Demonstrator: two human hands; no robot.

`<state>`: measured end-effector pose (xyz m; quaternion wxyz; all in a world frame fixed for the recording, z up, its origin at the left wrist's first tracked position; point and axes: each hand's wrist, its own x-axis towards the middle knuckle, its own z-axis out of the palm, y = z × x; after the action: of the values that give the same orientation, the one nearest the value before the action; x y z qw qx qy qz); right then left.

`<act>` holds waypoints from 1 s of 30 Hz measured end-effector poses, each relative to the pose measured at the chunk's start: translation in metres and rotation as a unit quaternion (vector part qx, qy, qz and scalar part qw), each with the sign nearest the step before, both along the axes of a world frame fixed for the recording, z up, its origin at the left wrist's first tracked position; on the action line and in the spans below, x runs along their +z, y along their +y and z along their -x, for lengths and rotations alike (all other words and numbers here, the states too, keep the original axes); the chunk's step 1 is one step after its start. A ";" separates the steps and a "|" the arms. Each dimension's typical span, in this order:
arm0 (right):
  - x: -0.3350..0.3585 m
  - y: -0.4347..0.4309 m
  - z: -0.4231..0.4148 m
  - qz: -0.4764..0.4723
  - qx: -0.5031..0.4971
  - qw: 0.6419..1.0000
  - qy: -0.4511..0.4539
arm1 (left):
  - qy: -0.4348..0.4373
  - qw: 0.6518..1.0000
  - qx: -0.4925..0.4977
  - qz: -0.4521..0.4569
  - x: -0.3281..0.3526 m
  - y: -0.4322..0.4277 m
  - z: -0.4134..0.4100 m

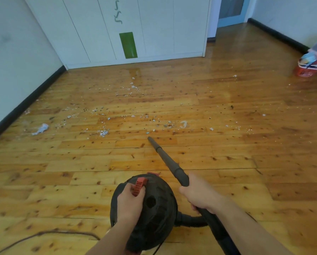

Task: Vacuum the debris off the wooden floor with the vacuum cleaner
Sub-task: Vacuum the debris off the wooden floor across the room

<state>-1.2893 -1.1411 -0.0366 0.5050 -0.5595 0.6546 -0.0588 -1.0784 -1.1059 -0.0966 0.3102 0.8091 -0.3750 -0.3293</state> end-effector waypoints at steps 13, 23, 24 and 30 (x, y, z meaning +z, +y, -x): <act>-0.008 -0.018 0.003 0.004 0.026 0.999 0.024 | -0.005 1.000 0.006 0.005 0.004 -0.021 -0.007; -0.010 -0.034 -0.010 0.006 0.032 0.999 0.020 | -0.030 0.999 -0.017 0.002 -0.007 -0.031 -0.018; -0.008 -0.034 -0.009 0.007 0.031 0.999 0.015 | -0.030 0.999 -0.018 0.004 -0.008 -0.031 -0.018; 0.002 -0.031 -0.001 0.013 0.005 1.000 -0.008 | -0.035 0.999 -0.021 0.008 -0.007 -0.031 -0.017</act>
<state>-1.2879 -1.1717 -0.0350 0.5030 -0.5689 0.6470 -0.0688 -1.0611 -1.1370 -0.1036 0.2970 0.8095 -0.4048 -0.3044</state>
